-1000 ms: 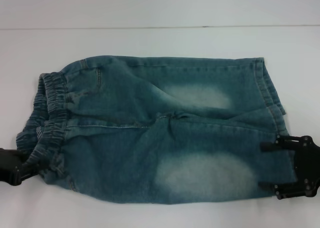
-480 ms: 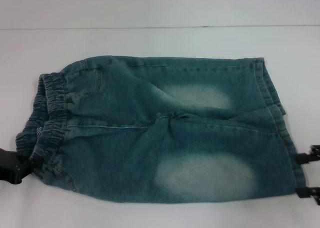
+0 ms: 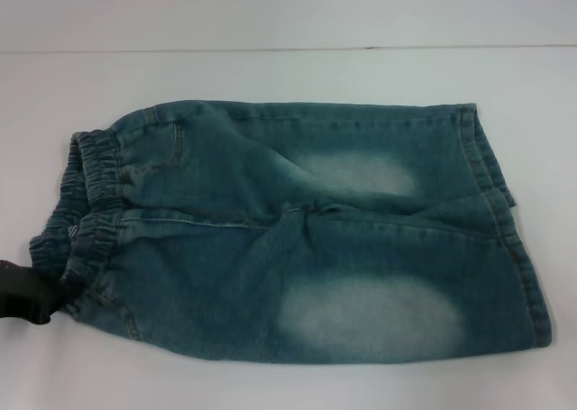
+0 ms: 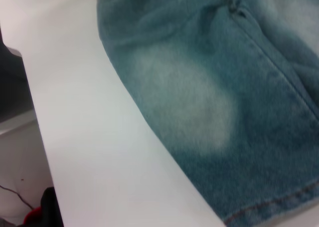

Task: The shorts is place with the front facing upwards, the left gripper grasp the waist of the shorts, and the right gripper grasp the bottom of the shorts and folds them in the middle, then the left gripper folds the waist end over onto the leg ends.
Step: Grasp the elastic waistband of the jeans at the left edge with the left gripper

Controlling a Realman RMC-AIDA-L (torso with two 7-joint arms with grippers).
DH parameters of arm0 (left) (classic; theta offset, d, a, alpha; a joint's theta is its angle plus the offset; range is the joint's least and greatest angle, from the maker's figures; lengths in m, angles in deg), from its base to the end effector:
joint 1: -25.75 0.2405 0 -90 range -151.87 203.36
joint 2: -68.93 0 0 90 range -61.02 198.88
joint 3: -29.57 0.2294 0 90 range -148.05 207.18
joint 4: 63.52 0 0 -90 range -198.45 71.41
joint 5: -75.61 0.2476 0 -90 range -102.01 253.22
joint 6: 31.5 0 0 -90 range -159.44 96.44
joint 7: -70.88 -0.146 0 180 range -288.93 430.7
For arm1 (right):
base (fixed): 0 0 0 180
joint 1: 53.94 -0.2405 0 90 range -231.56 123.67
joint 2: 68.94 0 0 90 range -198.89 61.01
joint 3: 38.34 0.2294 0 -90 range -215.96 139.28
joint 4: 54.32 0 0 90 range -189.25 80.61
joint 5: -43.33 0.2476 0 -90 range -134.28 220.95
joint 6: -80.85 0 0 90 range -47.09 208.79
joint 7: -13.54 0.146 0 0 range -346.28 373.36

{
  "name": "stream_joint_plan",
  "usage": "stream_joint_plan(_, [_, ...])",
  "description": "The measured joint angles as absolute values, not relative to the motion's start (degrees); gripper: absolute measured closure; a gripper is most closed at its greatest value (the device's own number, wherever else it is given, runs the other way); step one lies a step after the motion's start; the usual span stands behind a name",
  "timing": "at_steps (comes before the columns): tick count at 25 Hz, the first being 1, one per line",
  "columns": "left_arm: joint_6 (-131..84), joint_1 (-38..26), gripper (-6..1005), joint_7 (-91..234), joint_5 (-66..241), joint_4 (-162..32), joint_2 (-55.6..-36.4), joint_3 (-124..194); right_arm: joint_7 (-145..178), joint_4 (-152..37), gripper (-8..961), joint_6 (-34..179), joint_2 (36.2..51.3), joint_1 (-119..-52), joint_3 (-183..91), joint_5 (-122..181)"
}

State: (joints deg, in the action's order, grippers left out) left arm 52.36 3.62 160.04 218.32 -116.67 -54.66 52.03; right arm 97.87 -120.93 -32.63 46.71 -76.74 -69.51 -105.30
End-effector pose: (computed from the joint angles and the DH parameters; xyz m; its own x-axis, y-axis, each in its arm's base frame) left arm -0.3689 0.2961 0.0560 0.6976 0.6556 0.2891 0.7118 -0.5878 -0.3845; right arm 0.3209 0.2717 0.1298 0.8777 -0.4769 0.0474 -0.4656 -0.8719 -0.1517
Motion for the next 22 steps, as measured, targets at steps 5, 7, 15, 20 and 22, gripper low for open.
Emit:
stream_joint_plan(5, [52.1,3.7,960,159.8,218.2,-116.6,-54.73,52.1,98.2,-120.3,165,-31.0,47.12,-76.7,-69.8,-106.5])
stream_joint_plan(7, [52.1,3.7,960,159.6,218.2,-116.6,-54.73,52.2,98.2,-119.7,166,-30.1,47.59,-76.8,-70.3,-107.3])
stream_joint_plan(15, [52.5,3.9,960,159.5,218.5,-116.6,-54.73,52.1,97.9,-115.6,168,-24.9,49.56,-79.0,-71.6,-110.9])
stream_joint_plan(20, [52.6,4.0,960,159.5,218.9,-116.6,-54.73,52.1,97.5,-112.1,169,-23.2,49.25,-80.4,-72.4,-111.0])
stream_joint_plan(22, [52.7,4.0,960,159.5,219.1,-116.6,-54.73,52.1,97.1,-111.1,170,-23.1,49.07,-80.9,-72.8,-111.0])
